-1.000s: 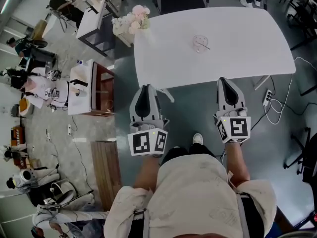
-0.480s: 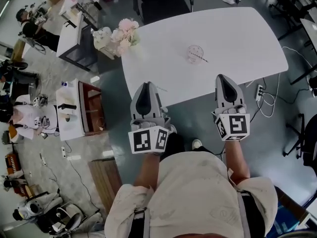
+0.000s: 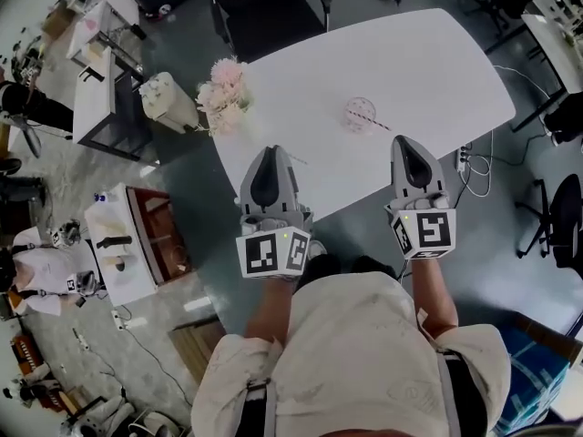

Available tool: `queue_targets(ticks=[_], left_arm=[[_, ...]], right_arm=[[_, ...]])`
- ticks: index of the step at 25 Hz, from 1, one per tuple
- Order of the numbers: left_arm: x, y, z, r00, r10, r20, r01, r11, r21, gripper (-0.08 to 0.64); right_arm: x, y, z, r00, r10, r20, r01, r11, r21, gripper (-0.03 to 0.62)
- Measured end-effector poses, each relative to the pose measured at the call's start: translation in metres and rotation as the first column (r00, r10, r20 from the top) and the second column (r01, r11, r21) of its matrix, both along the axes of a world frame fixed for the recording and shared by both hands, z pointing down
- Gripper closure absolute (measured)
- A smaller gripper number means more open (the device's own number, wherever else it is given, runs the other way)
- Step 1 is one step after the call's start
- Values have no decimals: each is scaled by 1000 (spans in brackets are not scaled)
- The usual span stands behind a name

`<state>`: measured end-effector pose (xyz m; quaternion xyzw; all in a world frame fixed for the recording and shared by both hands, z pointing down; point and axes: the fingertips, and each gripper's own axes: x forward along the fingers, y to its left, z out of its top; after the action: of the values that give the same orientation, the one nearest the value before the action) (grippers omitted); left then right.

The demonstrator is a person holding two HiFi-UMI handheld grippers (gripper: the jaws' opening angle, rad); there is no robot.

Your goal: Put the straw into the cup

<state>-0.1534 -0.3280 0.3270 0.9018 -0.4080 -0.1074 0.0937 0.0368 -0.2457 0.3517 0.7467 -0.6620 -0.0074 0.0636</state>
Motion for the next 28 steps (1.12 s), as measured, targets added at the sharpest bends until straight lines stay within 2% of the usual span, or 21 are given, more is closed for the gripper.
queue_targets(ticks=[6, 11, 15, 21, 28], left_arm=[[15, -30, 8, 997, 74, -21, -74, 997, -15, 535], [43, -46, 14, 993, 116, -21, -116, 993, -25, 535], [79, -65, 20, 990, 140, -7, -141, 990, -30, 535], [163, -88, 41, 981, 194, 27, -191, 978, -86, 535], [226, -115, 78, 976, 213, 48, -200, 959, -199, 535]], right_arm=[[7, -14, 3, 997, 72, -13, -72, 997, -12, 591], [30, -26, 9, 994, 111, -5, -111, 994, -10, 591], [64, -41, 16, 990, 138, 14, -138, 990, -6, 591], [139, -67, 18, 988, 154, 26, -154, 988, 10, 591], [203, -92, 46, 982, 178, 68, -175, 983, -46, 591]])
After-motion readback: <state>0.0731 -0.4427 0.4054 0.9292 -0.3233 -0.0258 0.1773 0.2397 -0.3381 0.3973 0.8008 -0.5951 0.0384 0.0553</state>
